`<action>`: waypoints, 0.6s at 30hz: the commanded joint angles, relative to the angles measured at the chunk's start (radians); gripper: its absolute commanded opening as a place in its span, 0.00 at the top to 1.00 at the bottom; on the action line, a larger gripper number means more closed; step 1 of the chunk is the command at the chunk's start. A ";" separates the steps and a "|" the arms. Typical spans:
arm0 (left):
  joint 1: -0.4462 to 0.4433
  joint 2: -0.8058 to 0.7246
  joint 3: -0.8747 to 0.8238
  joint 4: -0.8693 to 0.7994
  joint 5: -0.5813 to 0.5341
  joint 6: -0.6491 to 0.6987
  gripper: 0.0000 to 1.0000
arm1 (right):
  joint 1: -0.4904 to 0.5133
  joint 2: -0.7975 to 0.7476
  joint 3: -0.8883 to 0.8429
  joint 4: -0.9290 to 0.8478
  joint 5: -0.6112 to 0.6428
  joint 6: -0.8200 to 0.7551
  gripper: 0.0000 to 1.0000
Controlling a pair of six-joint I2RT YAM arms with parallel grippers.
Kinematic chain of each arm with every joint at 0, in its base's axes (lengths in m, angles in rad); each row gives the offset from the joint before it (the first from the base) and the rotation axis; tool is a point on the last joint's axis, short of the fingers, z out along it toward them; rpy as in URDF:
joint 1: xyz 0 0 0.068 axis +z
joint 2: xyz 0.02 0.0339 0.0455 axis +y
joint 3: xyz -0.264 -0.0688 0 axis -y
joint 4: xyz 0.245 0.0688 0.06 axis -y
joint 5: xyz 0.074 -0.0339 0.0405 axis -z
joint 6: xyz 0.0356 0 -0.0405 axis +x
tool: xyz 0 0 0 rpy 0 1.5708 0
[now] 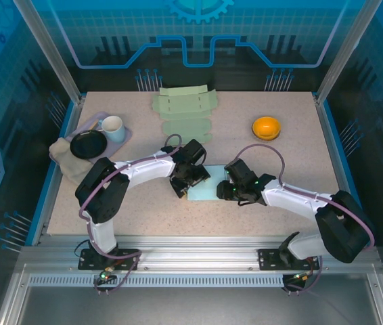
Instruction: Fold the paper box
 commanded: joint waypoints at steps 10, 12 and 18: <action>0.005 0.019 -0.042 -0.039 -0.041 -0.002 0.12 | 0.007 -0.007 -0.062 0.073 0.012 -0.043 0.64; 0.005 0.021 -0.042 -0.040 -0.042 -0.002 0.12 | 0.006 -0.006 -0.074 0.087 0.025 -0.058 0.65; 0.005 0.026 -0.045 -0.038 -0.046 -0.002 0.12 | 0.005 -0.008 -0.154 0.220 0.031 -0.110 0.67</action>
